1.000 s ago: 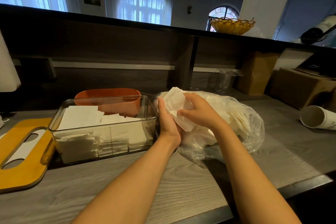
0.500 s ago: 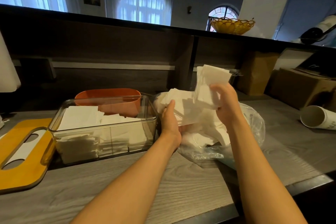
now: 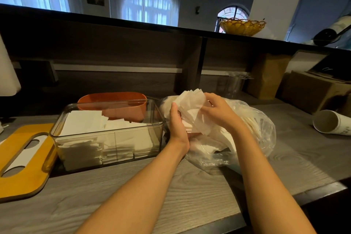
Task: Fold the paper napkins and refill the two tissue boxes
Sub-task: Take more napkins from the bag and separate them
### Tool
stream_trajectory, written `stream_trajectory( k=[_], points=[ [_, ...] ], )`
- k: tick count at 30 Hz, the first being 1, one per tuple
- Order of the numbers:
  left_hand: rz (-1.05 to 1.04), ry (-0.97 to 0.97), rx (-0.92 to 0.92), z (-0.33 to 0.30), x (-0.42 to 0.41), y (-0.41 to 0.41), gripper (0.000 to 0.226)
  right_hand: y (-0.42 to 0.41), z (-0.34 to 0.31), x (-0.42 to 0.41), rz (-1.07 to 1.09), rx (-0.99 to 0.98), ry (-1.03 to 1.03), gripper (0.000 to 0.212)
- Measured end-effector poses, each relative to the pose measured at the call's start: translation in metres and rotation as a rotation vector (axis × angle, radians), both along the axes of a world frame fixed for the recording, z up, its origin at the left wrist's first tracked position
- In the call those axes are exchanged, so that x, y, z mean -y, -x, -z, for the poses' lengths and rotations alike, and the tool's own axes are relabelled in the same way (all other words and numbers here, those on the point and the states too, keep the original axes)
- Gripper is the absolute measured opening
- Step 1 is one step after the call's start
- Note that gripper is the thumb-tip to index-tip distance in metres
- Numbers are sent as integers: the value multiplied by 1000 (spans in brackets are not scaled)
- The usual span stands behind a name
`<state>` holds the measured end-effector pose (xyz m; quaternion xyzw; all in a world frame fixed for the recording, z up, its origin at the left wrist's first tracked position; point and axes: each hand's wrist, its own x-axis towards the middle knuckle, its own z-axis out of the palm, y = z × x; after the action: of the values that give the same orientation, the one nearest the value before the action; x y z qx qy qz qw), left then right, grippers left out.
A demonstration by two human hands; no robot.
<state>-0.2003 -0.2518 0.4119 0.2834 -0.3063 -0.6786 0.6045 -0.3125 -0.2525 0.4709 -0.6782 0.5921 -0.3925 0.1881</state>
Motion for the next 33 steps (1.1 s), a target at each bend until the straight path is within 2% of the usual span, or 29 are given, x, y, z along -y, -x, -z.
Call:
stream_trajectory(
  k=[5,9,12,15,18,21,23,27,28,31,33],
  points=[
    [59,37,1,-3,-4,-2,55,-2,3,1,27,-58,27,42],
    [62,59,-2,-3,-3,-2,57,-4,5,3,15,-74,41,26],
    [71,79,-9,-1,-2,-2,58,-5,5,2,23,-70,29,24],
    [76,87,-13,-1,-2,-1,59,-5,4,2,25,-65,24,35],
    [61,84,-8,-1,-4,-1,57,-6,3,1,-9,20,-13,47],
    [43,68,-36,-3,-4,-1,56,-1,2,-1,-7,93,-29,26],
    [8,26,-70,-4,-2,-1,53,3,-1,-3,-16,226,-2,21],
    [-23,-58,-85,-6,0,-3,46,14,-9,-8,41,844,-4,24],
    [-30,-72,-60,-4,1,-3,40,16,-9,-8,35,941,-18,28],
    [-65,-72,20,4,8,-1,21,13,-6,-9,-28,996,-96,45],
    [-86,-55,70,7,11,1,21,5,-5,-9,-69,927,-99,43]
  ],
)
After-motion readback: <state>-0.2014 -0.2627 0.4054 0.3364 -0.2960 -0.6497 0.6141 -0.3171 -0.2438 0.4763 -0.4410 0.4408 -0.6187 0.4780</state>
